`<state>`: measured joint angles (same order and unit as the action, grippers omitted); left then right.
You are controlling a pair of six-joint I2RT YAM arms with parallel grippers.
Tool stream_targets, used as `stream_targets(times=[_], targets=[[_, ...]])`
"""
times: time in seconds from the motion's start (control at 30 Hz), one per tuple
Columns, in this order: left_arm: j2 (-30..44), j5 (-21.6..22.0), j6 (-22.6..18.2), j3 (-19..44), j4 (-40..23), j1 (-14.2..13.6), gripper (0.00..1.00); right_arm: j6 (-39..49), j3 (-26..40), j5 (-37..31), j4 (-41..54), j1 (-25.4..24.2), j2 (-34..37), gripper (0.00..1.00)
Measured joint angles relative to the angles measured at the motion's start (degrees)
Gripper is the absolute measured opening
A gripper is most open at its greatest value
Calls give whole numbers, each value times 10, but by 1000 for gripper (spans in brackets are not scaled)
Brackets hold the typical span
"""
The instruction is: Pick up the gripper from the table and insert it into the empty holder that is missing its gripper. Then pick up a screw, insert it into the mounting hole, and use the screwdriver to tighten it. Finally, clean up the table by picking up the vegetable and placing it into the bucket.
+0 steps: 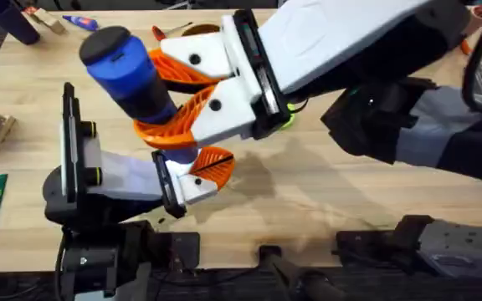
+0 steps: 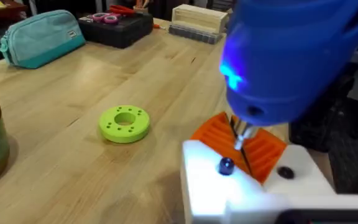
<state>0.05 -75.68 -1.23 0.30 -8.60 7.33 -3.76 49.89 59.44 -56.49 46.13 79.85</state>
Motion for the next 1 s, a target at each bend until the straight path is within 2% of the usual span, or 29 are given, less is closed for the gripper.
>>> stream_targets(times=[1.0], targets=[[0, 0, 0, 0, 0, 0, 12, 10, 1, 0, 3, 0, 14, 44]])
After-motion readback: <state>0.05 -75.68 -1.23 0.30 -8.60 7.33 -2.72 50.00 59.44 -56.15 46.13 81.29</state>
